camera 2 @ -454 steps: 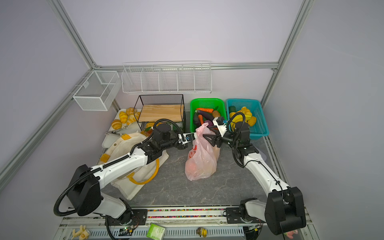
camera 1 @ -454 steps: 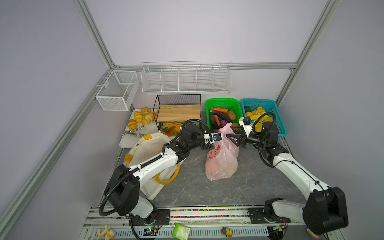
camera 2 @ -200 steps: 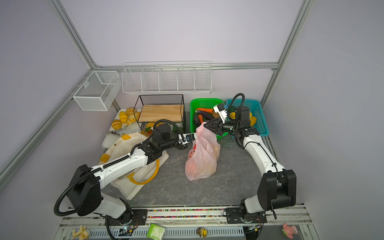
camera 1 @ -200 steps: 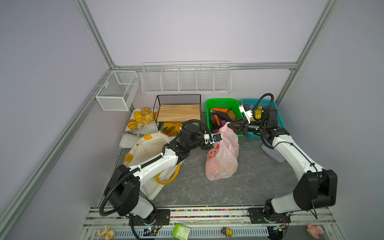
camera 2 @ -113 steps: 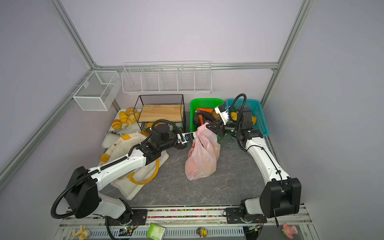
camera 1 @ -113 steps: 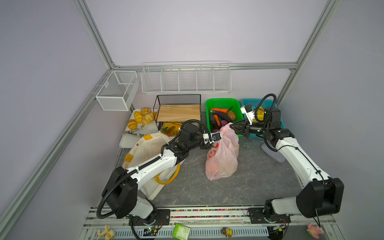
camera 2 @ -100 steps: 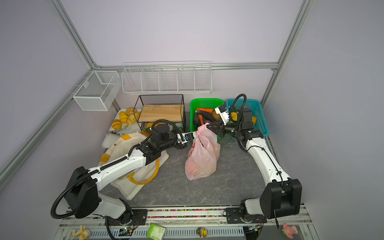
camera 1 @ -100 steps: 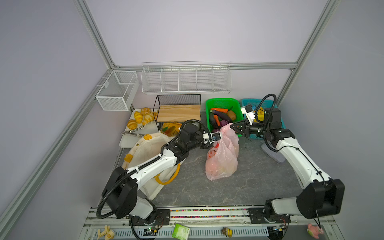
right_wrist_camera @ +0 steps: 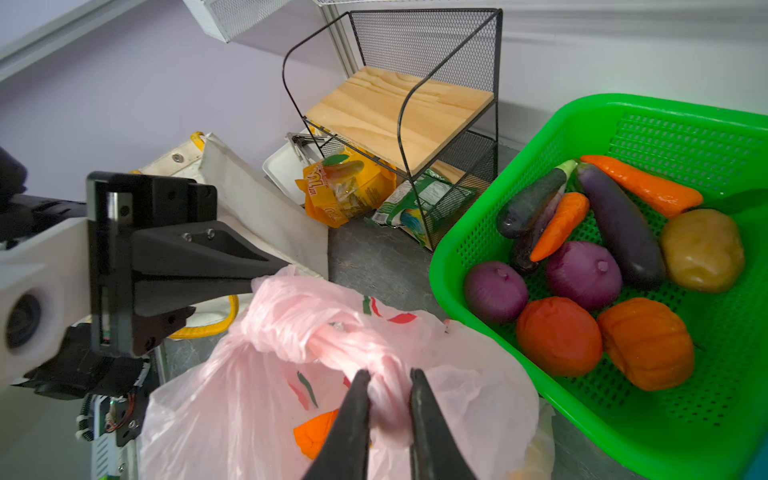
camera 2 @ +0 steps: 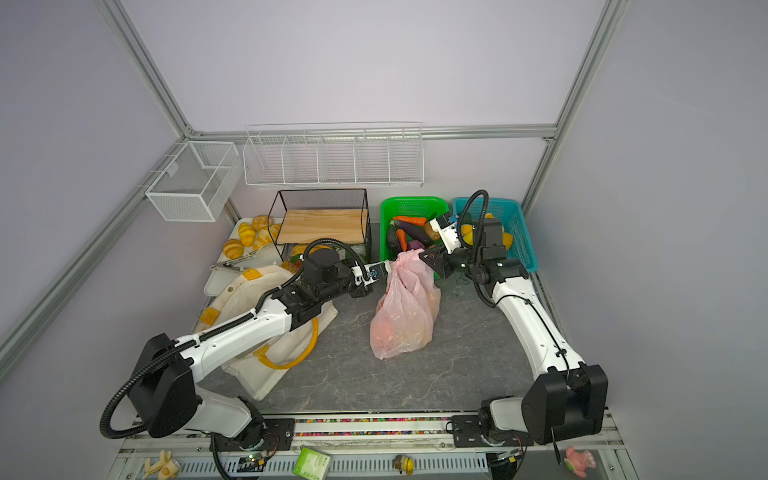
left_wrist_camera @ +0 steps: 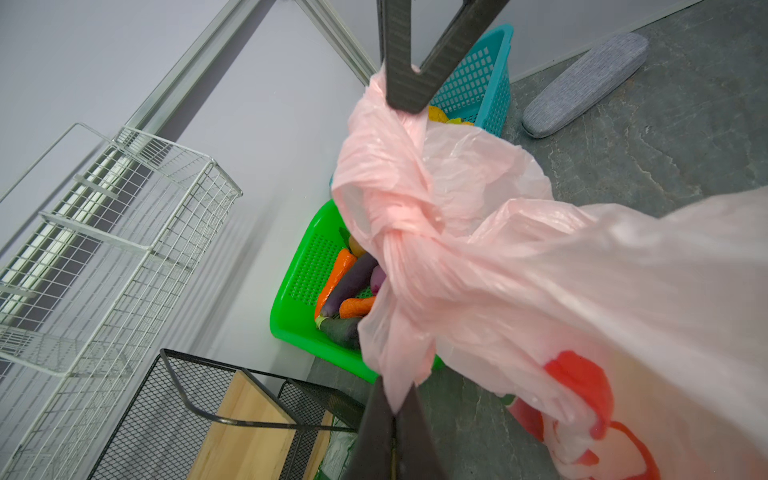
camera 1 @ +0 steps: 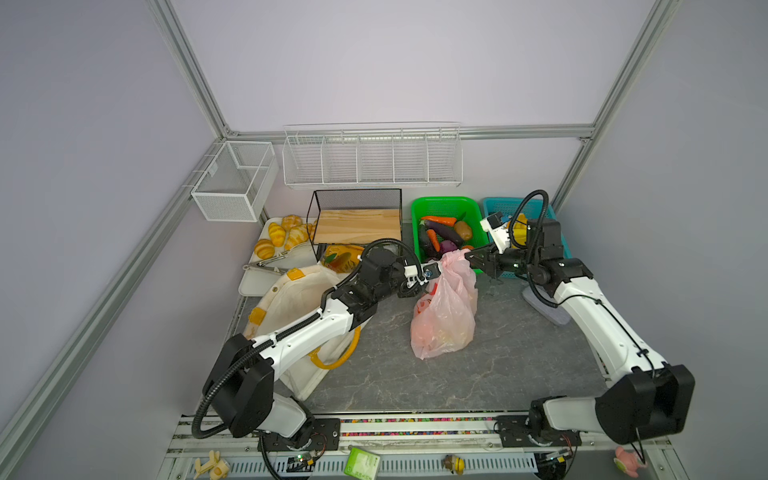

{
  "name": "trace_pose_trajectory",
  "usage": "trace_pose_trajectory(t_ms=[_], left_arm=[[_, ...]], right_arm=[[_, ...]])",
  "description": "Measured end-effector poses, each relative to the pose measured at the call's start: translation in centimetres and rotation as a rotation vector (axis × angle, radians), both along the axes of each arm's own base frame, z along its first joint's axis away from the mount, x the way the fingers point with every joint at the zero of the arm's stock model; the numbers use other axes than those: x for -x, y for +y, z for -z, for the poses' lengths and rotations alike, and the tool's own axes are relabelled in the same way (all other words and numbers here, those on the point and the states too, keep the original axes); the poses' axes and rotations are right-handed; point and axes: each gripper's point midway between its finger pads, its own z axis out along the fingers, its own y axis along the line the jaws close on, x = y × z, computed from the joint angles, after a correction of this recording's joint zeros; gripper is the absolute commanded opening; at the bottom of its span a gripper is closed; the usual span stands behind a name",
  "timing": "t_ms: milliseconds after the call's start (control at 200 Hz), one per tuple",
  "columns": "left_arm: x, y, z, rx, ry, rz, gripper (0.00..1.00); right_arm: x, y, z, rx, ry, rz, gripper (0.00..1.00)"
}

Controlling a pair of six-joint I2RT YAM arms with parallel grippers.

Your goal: Place the mixed food into the grocery bags and tie them

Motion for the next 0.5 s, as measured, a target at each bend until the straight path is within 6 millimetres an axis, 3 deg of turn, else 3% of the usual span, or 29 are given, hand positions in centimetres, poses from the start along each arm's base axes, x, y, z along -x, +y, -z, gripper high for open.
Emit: trace_pose_trajectory(t_ms=[200, 500], left_arm=[[-0.7, 0.9, 0.8, -0.04, 0.003, -0.062, 0.0], [-1.7, 2.3, 2.1, -0.099, 0.006, -0.136, 0.0]], right_arm=[[-0.3, -0.8, 1.0, 0.088, 0.007, 0.063, 0.17], [-0.8, -3.8, 2.2, 0.222, 0.016, 0.221, 0.13]])
